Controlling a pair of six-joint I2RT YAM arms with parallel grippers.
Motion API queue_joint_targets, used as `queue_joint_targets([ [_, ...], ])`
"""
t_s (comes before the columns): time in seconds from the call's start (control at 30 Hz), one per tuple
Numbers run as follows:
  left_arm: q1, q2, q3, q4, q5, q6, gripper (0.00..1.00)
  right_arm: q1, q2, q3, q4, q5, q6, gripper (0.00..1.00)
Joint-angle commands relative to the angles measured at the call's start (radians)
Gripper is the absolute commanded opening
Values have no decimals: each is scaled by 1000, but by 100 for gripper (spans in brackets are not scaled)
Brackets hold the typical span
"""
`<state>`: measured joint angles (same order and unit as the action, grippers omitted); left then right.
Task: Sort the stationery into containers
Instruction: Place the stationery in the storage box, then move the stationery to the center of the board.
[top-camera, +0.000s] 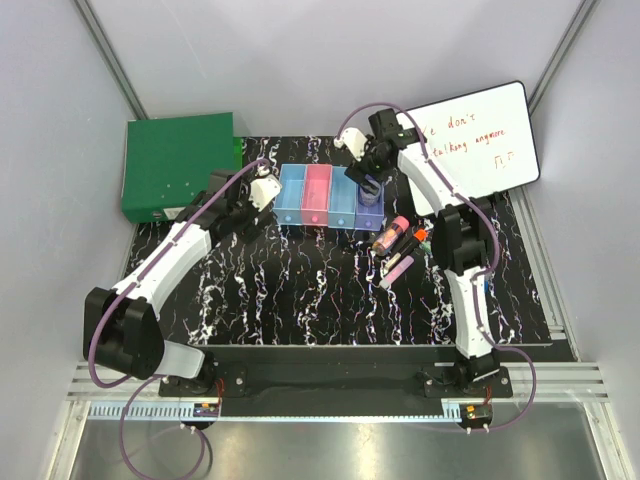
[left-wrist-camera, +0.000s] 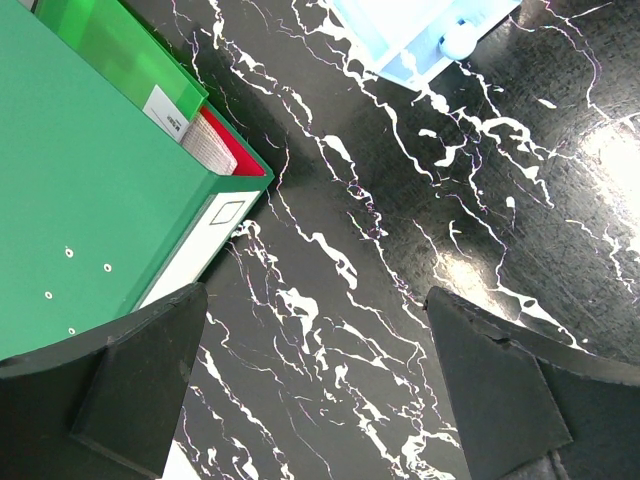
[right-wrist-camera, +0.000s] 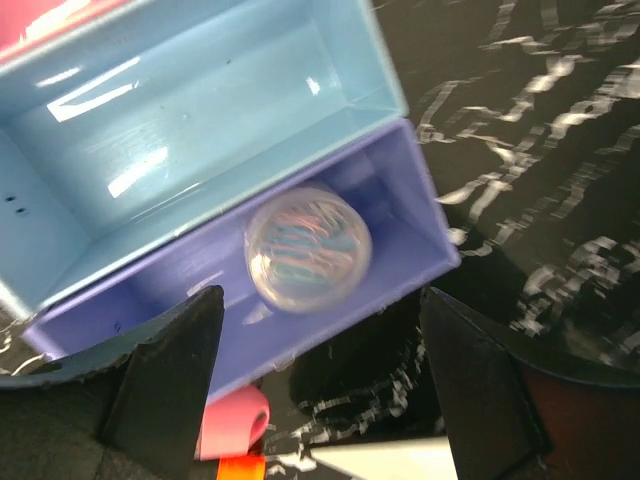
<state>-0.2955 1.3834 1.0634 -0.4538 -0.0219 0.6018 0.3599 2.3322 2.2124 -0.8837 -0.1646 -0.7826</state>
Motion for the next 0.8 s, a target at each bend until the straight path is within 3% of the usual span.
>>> queue_joint_targets([
  [0.0, -1, -21, -3, 46, 13, -2, 99, 10, -233, -32, 52, 22, 57, 87],
  [0.17, -1, -33, -6, 46, 14, 0, 99, 10, -394, -186, 106, 91, 118, 87],
  [0.43, -1, -60, -25, 50, 16, 27, 99, -15, -750, -641, 190, 309, 398, 85],
  [0.6, -1, -67, -25, 49, 16, 32, 99, -64, -911, -837, 181, 339, 512, 83],
  [0.77, -1, -87, -31, 46, 16, 52, 99, -168, -1008, -1012, 157, 350, 514, 84],
])
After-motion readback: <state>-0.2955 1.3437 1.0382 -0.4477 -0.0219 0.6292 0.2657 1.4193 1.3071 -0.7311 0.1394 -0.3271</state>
